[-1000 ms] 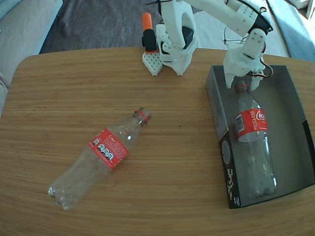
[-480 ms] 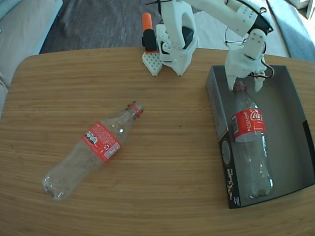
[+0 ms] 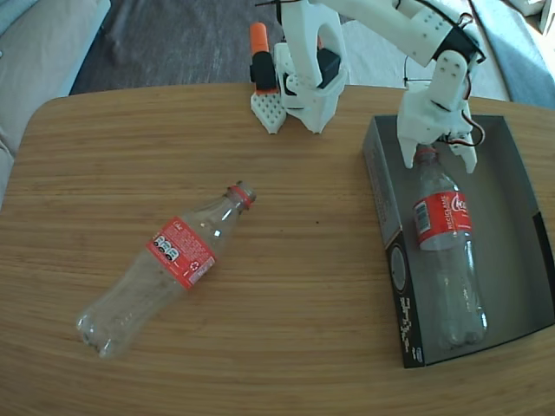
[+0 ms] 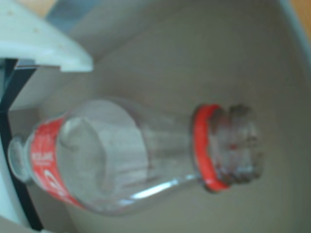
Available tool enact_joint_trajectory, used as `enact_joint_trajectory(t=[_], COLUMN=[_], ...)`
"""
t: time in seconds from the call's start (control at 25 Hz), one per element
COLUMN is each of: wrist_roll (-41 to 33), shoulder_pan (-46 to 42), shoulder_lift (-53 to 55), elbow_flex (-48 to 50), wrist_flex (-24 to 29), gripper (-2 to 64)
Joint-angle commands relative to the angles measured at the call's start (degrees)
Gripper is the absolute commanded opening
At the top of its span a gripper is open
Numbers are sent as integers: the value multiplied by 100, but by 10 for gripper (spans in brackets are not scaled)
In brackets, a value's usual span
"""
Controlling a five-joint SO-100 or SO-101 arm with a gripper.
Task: Grasp the bottles and put them in the box.
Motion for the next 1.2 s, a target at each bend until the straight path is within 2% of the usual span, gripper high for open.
enact_joint_trajectory(t=[0.0, 0.32, 0.48, 0.8, 1.16], wrist_roll=[-44, -44, -44, -44, -97], shoulder_pan=[114, 677, 1248, 2426, 4562], shoulder_lift=[123, 132, 132, 132, 132], elbow_flex=[-510, -1872, -2347, -2320, -1731], wrist_flex=[220, 1099, 1424, 2215, 2250], gripper=[461, 461, 461, 461, 461])
